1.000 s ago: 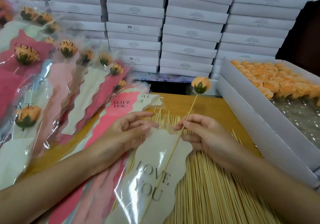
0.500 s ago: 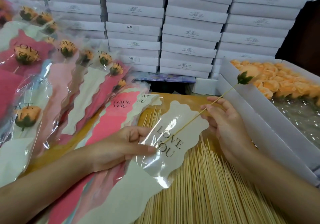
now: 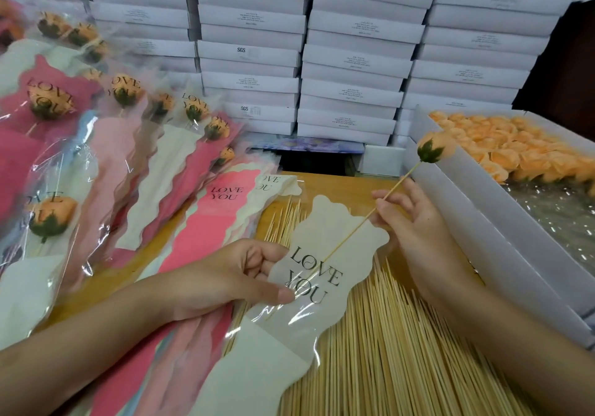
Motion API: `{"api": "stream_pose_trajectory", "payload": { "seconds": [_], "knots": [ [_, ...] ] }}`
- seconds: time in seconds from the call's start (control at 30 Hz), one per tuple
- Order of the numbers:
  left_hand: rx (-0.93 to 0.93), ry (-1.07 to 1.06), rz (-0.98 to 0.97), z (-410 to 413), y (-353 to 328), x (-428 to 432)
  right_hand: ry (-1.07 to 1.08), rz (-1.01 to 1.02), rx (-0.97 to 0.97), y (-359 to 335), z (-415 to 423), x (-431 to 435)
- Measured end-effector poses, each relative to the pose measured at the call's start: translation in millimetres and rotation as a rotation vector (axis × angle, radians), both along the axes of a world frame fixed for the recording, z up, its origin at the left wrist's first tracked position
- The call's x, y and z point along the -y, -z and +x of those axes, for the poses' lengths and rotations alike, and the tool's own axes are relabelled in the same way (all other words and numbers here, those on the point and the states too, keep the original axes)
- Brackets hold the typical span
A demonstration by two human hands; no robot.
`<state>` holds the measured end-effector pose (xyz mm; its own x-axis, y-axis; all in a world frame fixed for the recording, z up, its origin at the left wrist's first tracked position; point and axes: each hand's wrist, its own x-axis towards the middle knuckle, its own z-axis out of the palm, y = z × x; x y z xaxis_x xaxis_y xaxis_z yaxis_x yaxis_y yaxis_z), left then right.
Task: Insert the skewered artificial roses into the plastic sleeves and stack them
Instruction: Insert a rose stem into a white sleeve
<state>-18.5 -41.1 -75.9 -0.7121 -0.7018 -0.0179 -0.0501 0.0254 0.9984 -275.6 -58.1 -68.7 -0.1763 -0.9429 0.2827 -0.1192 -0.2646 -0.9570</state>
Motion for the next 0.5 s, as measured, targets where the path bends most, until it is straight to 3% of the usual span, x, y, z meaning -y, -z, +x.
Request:
{"api": "stream_pose_trajectory", "payload": {
  "seconds": [0.3,0.5],
  "knots": [
    [-0.040,0.100,0.034,-2.9,-8.1,-5.1,0.023,-0.039,-0.016,-4.1,1.1,-3.1],
    [-0.056,0.035,0.023,-0.2,-0.8,-1.3,-0.028,-0.008,-0.019,-4.1,1.6,-5.5]
  ]
}}
